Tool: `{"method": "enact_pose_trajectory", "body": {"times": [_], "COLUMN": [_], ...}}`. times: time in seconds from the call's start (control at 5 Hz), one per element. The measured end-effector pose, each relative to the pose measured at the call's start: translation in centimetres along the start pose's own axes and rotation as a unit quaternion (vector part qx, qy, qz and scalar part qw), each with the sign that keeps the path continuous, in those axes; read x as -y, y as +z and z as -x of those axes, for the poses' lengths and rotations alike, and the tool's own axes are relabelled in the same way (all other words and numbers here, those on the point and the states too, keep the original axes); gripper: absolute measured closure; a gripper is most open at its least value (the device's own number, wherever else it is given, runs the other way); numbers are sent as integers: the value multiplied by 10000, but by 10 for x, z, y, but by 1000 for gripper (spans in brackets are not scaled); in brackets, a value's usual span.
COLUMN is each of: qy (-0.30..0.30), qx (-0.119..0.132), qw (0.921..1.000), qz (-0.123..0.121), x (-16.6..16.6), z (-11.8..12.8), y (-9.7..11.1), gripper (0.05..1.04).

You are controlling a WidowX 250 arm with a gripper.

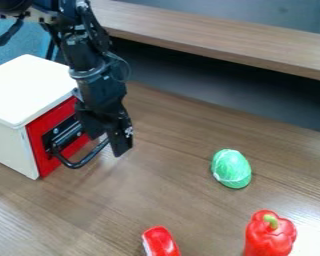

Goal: Open the drawer

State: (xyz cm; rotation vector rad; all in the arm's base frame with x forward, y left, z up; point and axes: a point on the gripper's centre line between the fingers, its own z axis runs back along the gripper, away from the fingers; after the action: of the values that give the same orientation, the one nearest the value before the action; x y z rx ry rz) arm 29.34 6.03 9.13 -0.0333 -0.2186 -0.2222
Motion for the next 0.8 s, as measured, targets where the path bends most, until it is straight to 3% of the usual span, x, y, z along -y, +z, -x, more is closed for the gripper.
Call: {"method": "enact_pose_trajectory", "body": {"times": [0.4,0.8], "qy": [38,321], "qx": [-224,-368], "qw": [9989,9977], "qz": [-421,-473], "x": [-13,-24], "z": [0,-1], "y": [-20,-41], "gripper": [84,84]}}
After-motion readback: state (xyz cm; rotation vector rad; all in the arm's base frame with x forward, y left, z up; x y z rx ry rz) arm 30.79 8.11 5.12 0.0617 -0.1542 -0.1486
